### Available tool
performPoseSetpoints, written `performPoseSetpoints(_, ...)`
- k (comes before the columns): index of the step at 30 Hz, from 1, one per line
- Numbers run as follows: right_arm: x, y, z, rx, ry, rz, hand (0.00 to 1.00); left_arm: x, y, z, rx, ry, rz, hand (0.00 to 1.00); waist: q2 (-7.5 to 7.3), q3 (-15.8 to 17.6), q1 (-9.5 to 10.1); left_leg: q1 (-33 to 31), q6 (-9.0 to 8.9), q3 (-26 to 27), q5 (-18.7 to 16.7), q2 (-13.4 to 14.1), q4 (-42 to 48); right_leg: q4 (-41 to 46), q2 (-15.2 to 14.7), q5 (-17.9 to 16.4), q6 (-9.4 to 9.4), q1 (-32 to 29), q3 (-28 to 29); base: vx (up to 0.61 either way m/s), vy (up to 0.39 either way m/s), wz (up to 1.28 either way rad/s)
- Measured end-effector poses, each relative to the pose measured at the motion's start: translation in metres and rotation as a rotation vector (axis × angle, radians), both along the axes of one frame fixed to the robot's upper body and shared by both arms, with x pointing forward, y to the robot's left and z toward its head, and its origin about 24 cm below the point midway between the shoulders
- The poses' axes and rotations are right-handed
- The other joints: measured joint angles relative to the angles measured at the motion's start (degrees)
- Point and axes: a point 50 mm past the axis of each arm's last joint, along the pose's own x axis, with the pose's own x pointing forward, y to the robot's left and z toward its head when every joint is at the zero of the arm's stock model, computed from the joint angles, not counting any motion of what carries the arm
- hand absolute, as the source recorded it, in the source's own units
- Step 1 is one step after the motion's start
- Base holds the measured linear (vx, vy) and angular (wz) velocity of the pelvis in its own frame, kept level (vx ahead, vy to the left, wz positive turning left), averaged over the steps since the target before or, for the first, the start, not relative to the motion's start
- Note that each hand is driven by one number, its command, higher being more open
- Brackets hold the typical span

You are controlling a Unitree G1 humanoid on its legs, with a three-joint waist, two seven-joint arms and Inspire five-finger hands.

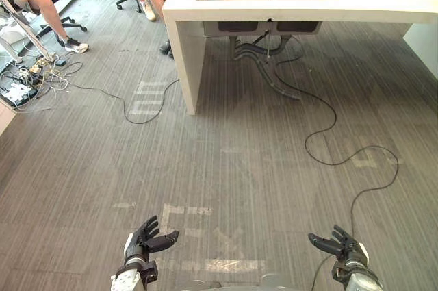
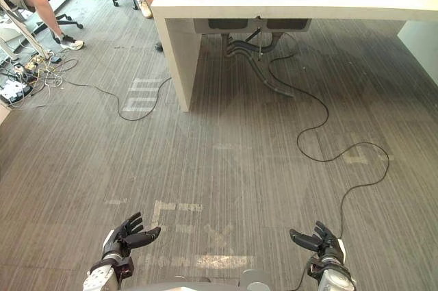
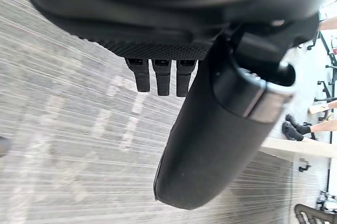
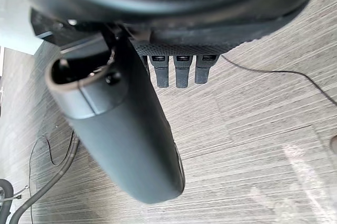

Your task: Walk over to the sink, pick up the cup, carry it to the dishwasher, place the cup inside the dishwasher, then close the dishwasher door

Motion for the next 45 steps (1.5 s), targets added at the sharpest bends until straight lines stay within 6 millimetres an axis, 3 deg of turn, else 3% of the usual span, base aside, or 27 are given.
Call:
performPoseSetpoints(4, 0.003, -0.003, 0.001, -0.004, 0.003, 0.004, 0.90, 0.006, -0.001, 0.002, 0.013, -0.010, 0.002, 0.90, 2.01, 1.4, -1.31, 6.0, -0.43, -3.1, -1.1, 2.4, -4.1, -5.9, 1.7, -2.1, -2.93, -6.4, -4.3, 0.44, 0.014, 0.33)
performPoseSetpoints(5, 0.004, -0.007, 0.003, -0.017, 0.004, 0.014, 0.90, 0.011, -0.003, 0.003, 0.006, -0.022, 0.001, 0.90, 3.86, 2.1, -1.40, 7.8, -1.57, -3.6, -1.4, 4.9, -5.5, -12.1, 3.9, -0.8, -4.01, -8.7, -6.2, 0.39, -0.051, 0.29)
performPoseSetpoints(6, 0.004, -0.008, 0.004, -0.021, 0.006, 0.018, 0.90, 0.014, -0.003, 0.004, 0.006, -0.028, 0.001, 0.90, 4.01, 2.1, -1.41, 8.1, -2.65, -3.7, -1.4, 5.5, -5.5, -15.9, 4.7, 1.4, -4.13, -10.2, -6.6, 0.52, -0.079, 0.36)
performPoseSetpoints(8, -0.004, -0.011, 0.003, -0.031, 0.028, 0.017, 0.90, 0.016, 0.003, 0.006, 0.014, -0.038, 0.013, 0.90, 1.35, 0.9, -2.19, 10.6, -6.74, -5.0, -3.3, 5.1, -4.1, -30.5, 4.7, 16.2, -6.59, -11.2, -6.1, 0.69, -0.157, 0.59)
performPoseSetpoints(9, -0.008, -0.013, 0.002, -0.035, 0.039, 0.013, 0.90, 0.015, 0.004, 0.005, 0.015, -0.032, 0.017, 0.90, 0.74, 0.5, -2.66, 11.3, -7.69, -5.4, -4.0, 5.0, -2.7, -29.3, 3.8, 20.1, -7.27, -11.0, -6.0, 0.69, -0.198, 0.52)
performPoseSetpoints(10, -0.005, -0.014, 0.003, -0.041, 0.042, 0.012, 0.90, 0.016, -0.004, 0.002, -0.006, -0.025, 0.026, 0.90, 2.56, 0.5, -2.79, 9.2, -9.24, -5.0, -3.4, 7.6, 5.3, -26.9, 5.3, 16.8, -8.27, -9.3, -8.0, 0.68, -0.225, 0.35)
performPoseSetpoints(11, -0.002, -0.012, 0.004, -0.040, 0.030, 0.026, 0.90, 0.018, -0.009, 0.002, -0.020, -0.034, 0.028, 0.90, 2.98, 1.0, -2.64, 4.0, -8.56, -3.8, 1.5, 9.3, 19.8, -29.2, 6.9, 14.9, -9.00, -5.1, -8.9, 0.65, -0.229, 0.20)
performPoseSetpoints(12, 0.000, -0.009, 0.004, -0.037, 0.024, 0.037, 0.90, 0.019, -0.012, 0.003, -0.028, -0.044, 0.031, 0.90, 3.08, 1.4, -2.42, 1.0, -8.56, -3.3, 5.3, 10.8, 27.7, -30.9, 7.7, 14.4, -9.56, -2.6, -9.3, 0.65, -0.242, 0.15)
performPoseSetpoints(14, 0.009, 0.008, 0.005, -0.013, -0.030, 0.071, 0.90, 0.029, -0.019, 0.014, -0.047, -0.122, 0.024, 0.90, 2.14, 2.8, -0.24, -9.4, -7.98, 0.2, 6.0, 17.4, 50.2, -37.4, 10.9, 13.2, -11.22, 8.4, -9.4, 0.66, -0.247, -0.04)
performPoseSetpoints(17, 0.025, 0.017, 0.013, -0.003, -0.122, 0.082, 0.90, 0.043, -0.029, 0.028, -0.066, -0.208, -0.014, 0.90, 0.89, 3.4, 2.05, -19.9, -6.78, 4.6, 4.9, 18.9, 48.5, -45.3, 11.3, 12.7, -11.57, 18.2, -6.8, 0.53, -0.166, -0.23)
performPoseSetpoints(18, 0.028, 0.017, 0.014, -0.001, -0.130, 0.080, 0.90, 0.045, -0.030, 0.032, -0.065, -0.224, -0.021, 0.90, 0.85, 3.5, 2.31, -21.4, -6.77, 5.0, 4.4, 18.4, 45.1, -46.4, 11.2, 12.6, -11.42, 19.4, -6.3, 0.44, -0.042, -0.33)
performPoseSetpoints(21, 0.033, 0.013, 0.015, 0.002, -0.132, 0.058, 0.90, 0.051, -0.034, 0.041, -0.067, -0.277, -0.035, 0.90, 0.34, 3.8, 3.33, -23.5, -7.52, 3.4, 5.0, 11.5, 18.1, -47.9, 9.1, 9.6, -10.04, 23.8, -3.6, 0.46, 0.049, -0.36)
performPoseSetpoints(23, 0.023, 0.008, 0.009, 0.009, -0.100, 0.010, 0.90, 0.054, -0.035, 0.047, -0.067, -0.307, -0.031, 0.90, 0.92, 3.5, 3.57, -22.7, -7.24, 0.5, 11.3, 8.1, 3.2, -48.3, 8.5, 6.9, -8.74, 25.6, -2.2, 0.55, 0.144, -0.38)
performPoseSetpoints(24, 0.019, 0.008, 0.007, 0.009, -0.081, 0.000, 0.90, 0.056, -0.034, 0.051, -0.057, -0.326, -0.027, 0.90, 0.67, 3.1, 3.86, -21.9, -5.27, -0.3, 16.2, 6.5, 3.2, -47.0, 7.5, 4.5, -7.77, 26.1, -0.7, 0.66, 0.176, -0.45)
performPoseSetpoints(26, 0.008, 0.006, 0.004, 0.008, -0.052, -0.017, 0.90, 0.066, -0.038, 0.067, -0.051, -0.399, -0.048, 0.90, -0.85, 3.0, 3.06, -22.0, -3.34, 1.1, 12.8, 4.0, 7.6, -37.2, 4.1, -0.9, -4.98, 23.5, 0.4, 0.61, 0.124, -0.24)
performPoseSetpoints(27, 0.005, 0.006, 0.002, 0.012, -0.042, -0.026, 0.90, 0.068, -0.041, 0.071, -0.053, -0.416, -0.064, 0.90, -0.85, 3.0, 2.90, -21.4, -3.45, 1.3, 11.5, 3.9, 8.2, -32.9, 3.6, -1.1, -4.70, 21.9, 0.6, 0.60, 0.133, -0.11)
performPoseSetpoints(29, 0.001, 0.012, -0.002, 0.037, -0.028, -0.046, 0.90, 0.076, -0.047, 0.086, -0.046, -0.483, -0.110, 0.90, -1.79, 3.6, 2.34, -16.8, -3.19, 1.6, 8.6, 3.1, 7.4, -12.0, 2.2, 2.0, 1.33, 14.8, 0.2, 0.51, 0.126, -0.06)
performPoseSetpoints(30, 0.001, 0.018, -0.004, 0.051, -0.025, -0.037, 0.90, 0.080, -0.048, 0.096, -0.039, -0.526, -0.126, 0.90, -2.65, 3.9, 1.67, -13.6, -2.81, 1.5, 7.3, 2.6, 6.6, -1.1, 0.7, 5.7, 3.59, 10.5, 0.4, 0.43, 0.057, 0.04)
performPoseSetpoints(32, 0.003, 0.029, -0.005, 0.056, -0.028, 0.029, 0.90, 0.090, -0.055, 0.126, -0.036, -0.656, -0.149, 0.90, -2.57, 3.7, 0.87, -4.3, -2.54, 1.2, 4.8, 3.2, 3.5, 10.2, -0.4, 2.1, -2.24, 2.5, -0.6, 0.63, 0.027, -0.07)
performPoseSetpoints(33, 0.006, 0.032, -0.003, 0.056, -0.038, 0.051, 0.90, 0.092, -0.057, 0.135, -0.032, -0.696, -0.151, 0.90, -2.22, 3.5, 0.59, -2.7, -2.69, 1.1, 4.2, 3.9, 2.9, 9.8, -0.2, 1.5, -3.27, 0.7, -1.4, 0.61, -0.033, -0.11)
performPoseSetpoints(36, 0.015, 0.039, 0.002, 0.060, -0.082, 0.102, 0.90, 0.101, -0.060, 0.179, -0.012, -0.909, -0.159, 0.90, -1.26, 3.6, 0.41, 3.0, -4.56, 0.8, 1.0, 7.4, 0.5, 2.2, 0.8, 0.4, -4.18, -6.9, -3.5, 0.51, -0.118, 0.01)
performPoseSetpoints(37, 0.016, 0.038, 0.004, 0.056, -0.094, 0.107, 0.90, 0.105, -0.061, 0.194, -0.005, -0.982, -0.154, 0.90, -1.23, 3.6, 0.24, 4.8, -5.52, 0.6, 0.2, 8.5, 0.0, -6.0, 0.9, 0.9, -3.47, -8.8, -3.0, 0.53, -0.214, 0.26)
performPoseSetpoints(39, 0.013, 0.037, 0.003, 0.051, -0.087, 0.105, 0.90, 0.108, -0.058, 0.211, 0.010, -1.071, -0.115, 0.90, -1.79, 3.3, -0.11, 6.8, -7.71, -0.4, -1.5, 9.4, 0.4, -20.4, 1.3, 8.5, -4.33, -9.2, -0.7, 0.56, -0.250, 0.30)
performPoseSetpoints(40, 0.007, 0.030, 0.001, 0.038, -0.056, 0.104, 0.90, 0.106, -0.057, 0.212, 0.002, -1.086, -0.062, 0.90, 0.13, 2.8, -0.29, 7.8, -8.76, -1.3, -2.9, 11.4, 1.6, -20.3, 2.7, 12.7, -6.96, -7.7, -2.3, 0.59, -0.253, 0.15)
performPoseSetpoints(41, 0.004, 0.025, -0.001, 0.027, -0.032, 0.102, 0.90, 0.106, -0.054, 0.212, 0.002, -1.087, -0.022, 0.90, 1.50, 2.1, 0.05, 7.9, -8.94, -1.9, -1.5, 12.7, 2.1, -18.3, 3.7, 10.8, -8.78, -7.3, -3.0, 0.58, -0.241, 0.11)
performPoseSetpoints(43, -0.004, 0.022, -0.003, 0.020, -0.001, 0.097, 0.90, 0.107, -0.055, 0.212, -0.009, -1.089, 0.008, 0.90, 1.59, 2.1, -0.03, 8.9, -9.19, -2.2, 3.2, 13.5, 3.9, -16.9, 3.6, 9.0, -10.86, -5.0, -4.3, 0.54, -0.243, 0.38)
performPoseSetpoints(45, -0.012, 0.024, -0.005, 0.022, 0.017, 0.112, 0.90, 0.105, -0.060, 0.213, -0.045, -1.098, 0.039, 0.90, 1.72, 2.3, -0.16, 5.1, -8.80, -2.1, 9.2, 15.5, 16.2, -21.2, 4.5, 7.7, -11.11, 2.0, -6.5, 0.56, -0.282, 0.55)
